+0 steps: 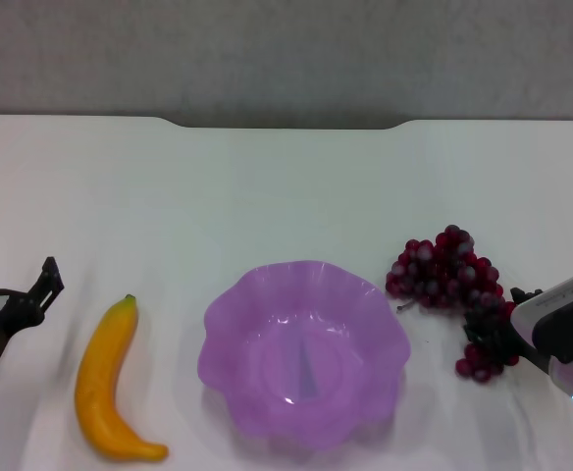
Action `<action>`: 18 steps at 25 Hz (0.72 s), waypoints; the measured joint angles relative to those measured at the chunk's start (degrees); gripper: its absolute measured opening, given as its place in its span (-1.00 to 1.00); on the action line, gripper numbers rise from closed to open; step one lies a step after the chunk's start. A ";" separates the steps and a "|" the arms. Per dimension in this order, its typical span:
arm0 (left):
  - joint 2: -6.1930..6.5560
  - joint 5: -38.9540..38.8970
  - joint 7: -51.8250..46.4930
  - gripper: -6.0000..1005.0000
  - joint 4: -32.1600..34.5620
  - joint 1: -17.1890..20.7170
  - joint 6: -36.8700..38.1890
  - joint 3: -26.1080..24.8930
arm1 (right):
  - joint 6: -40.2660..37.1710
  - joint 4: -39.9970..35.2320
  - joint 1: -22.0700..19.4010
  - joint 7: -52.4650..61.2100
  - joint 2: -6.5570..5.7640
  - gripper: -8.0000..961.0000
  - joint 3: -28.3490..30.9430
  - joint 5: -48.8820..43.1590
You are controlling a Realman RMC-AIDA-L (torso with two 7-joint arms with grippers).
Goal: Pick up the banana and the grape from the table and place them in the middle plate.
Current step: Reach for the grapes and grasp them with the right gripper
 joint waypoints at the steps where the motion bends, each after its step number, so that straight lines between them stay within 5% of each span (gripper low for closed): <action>1: -0.01 0.00 0.00 0.68 0.10 0.02 -0.03 -0.03 | 0.01 -0.18 0.02 0.07 -0.02 0.65 -0.11 0.01; 7: -0.03 -0.26 -0.03 0.68 0.39 0.17 0.14 -0.08 | -1.06 -0.57 -0.20 0.10 -0.14 0.62 -0.63 0.03; 10: -0.03 -0.61 -0.03 0.68 0.41 0.17 0.22 0.04 | -1.29 -0.73 -0.10 0.12 -0.15 0.28 -0.66 0.01; 18: -0.11 -0.69 -0.03 0.68 0.39 0.06 0.10 0.02 | -1.39 -0.80 0.13 0.14 -0.12 0.14 -0.76 -0.15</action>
